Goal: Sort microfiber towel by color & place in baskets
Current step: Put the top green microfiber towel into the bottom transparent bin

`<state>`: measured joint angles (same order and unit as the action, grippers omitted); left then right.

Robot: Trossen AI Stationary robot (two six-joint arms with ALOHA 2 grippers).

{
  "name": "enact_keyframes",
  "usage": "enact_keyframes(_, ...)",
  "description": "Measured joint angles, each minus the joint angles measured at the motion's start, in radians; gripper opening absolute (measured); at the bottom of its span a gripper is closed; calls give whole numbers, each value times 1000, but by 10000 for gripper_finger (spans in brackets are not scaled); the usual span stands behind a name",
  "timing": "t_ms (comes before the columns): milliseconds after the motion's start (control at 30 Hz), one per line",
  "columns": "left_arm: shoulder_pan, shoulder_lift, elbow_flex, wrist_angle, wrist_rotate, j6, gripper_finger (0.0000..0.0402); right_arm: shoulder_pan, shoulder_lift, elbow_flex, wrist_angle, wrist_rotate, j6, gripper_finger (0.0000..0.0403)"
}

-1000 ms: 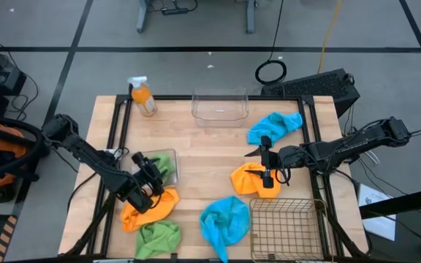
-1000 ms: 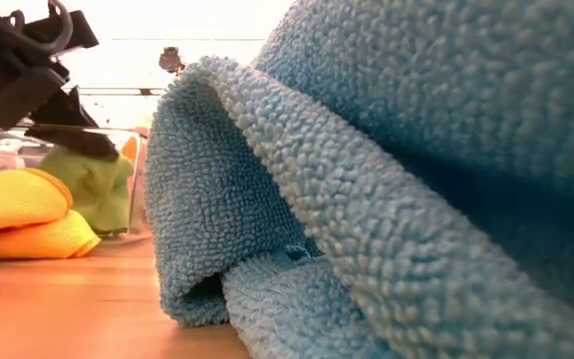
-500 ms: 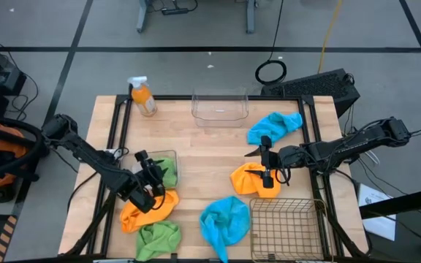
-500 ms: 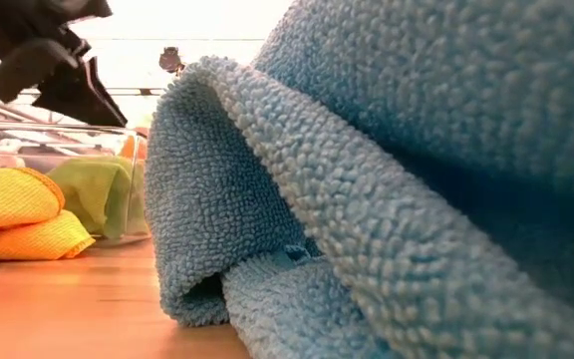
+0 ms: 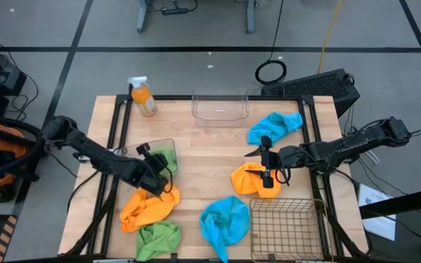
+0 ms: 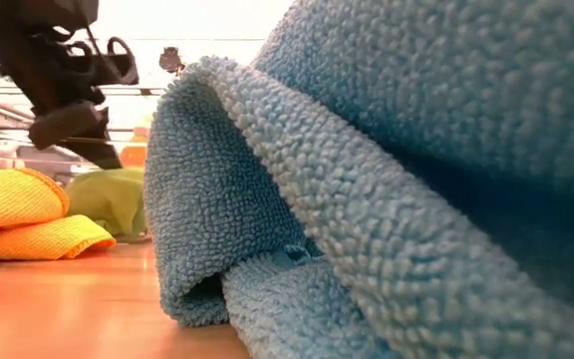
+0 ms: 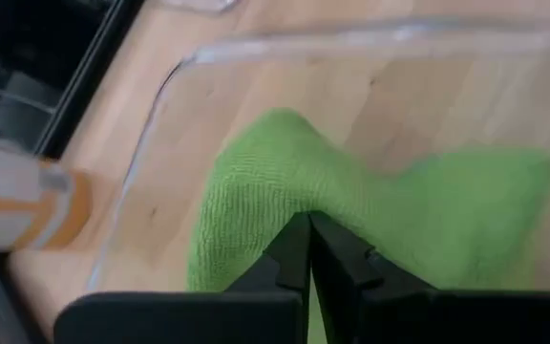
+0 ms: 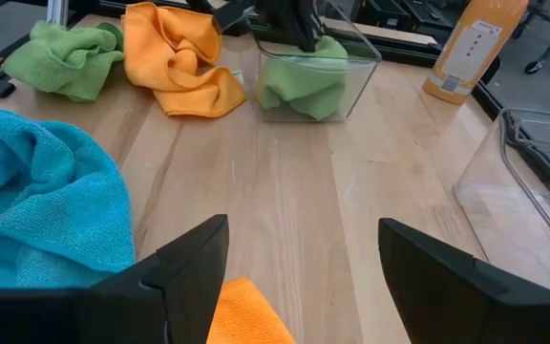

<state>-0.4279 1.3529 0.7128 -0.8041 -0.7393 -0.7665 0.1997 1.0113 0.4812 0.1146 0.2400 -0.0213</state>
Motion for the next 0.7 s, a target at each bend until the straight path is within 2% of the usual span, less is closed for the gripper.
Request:
enact_keyframes(200,87,0,-3,121,53,126,7,0,0,0,0,0,-5,258)
enact_keyframes(500,146,-16,56,64,251,233,5,0,0,0,-17,0,-1,258)
enact_keyframes(700,180,0,60,77,279,266,3,0,0,0,-18,0,-1,258)
